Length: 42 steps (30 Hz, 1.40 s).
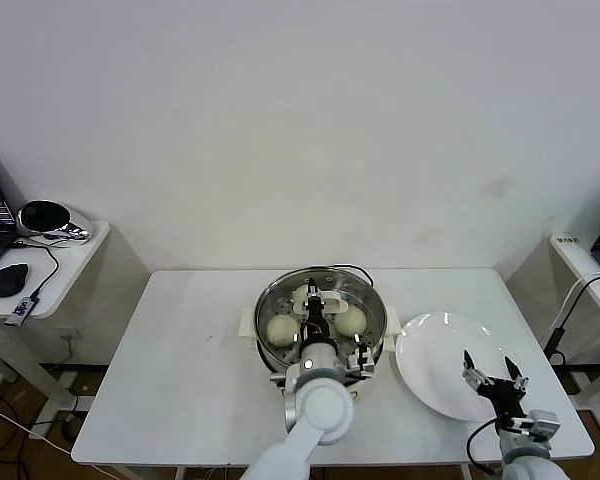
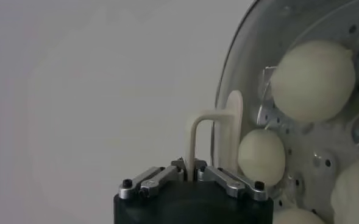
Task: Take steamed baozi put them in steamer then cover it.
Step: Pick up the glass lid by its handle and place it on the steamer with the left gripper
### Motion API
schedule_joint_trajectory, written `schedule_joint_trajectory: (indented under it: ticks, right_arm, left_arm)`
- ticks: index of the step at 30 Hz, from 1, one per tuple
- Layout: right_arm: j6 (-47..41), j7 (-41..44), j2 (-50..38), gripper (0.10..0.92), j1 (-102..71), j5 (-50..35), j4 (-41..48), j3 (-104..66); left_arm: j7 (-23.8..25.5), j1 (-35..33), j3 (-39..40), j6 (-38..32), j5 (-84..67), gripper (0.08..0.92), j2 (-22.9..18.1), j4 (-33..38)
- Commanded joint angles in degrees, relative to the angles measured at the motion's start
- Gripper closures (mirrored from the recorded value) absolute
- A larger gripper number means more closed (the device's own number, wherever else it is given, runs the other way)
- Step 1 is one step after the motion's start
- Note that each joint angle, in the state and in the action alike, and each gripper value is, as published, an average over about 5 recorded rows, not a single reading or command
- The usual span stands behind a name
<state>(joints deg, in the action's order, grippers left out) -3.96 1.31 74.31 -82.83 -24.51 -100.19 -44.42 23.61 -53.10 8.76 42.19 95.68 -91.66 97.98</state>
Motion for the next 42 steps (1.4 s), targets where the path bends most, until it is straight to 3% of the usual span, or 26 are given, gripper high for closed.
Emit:
schedule_joint_trajectory:
  ticks: [1,16,36,42]
  right_arm:
    - [0.0,0.0,0.1,0.203,0.0,0.1,-0.1,0.0]
    - [0.0,0.0,0.3,0.203,0.0,0.1,-0.3,0.2]
    - [0.0,0.0,0.5,0.203,0.2,0.4,0.1,0.4]
    - [0.1,0.0,0.6,0.203,0.1,0.6,0.0,0.3]
  left_arm:
    - [-0.2,-0.4,0.1,2.4,-0.1,0.850,0.0,-0.4]
    - [-0.3,-0.9,0.8,2.3,-0.2,0.819,0.2,2.2]
    - [2.7,-3.4,2.6,2.4,-1.2,0.251,1.8,10.3]
    - [2.8,-6.0,2.6,2.3,-1.8,0.179,2.3,13.6]
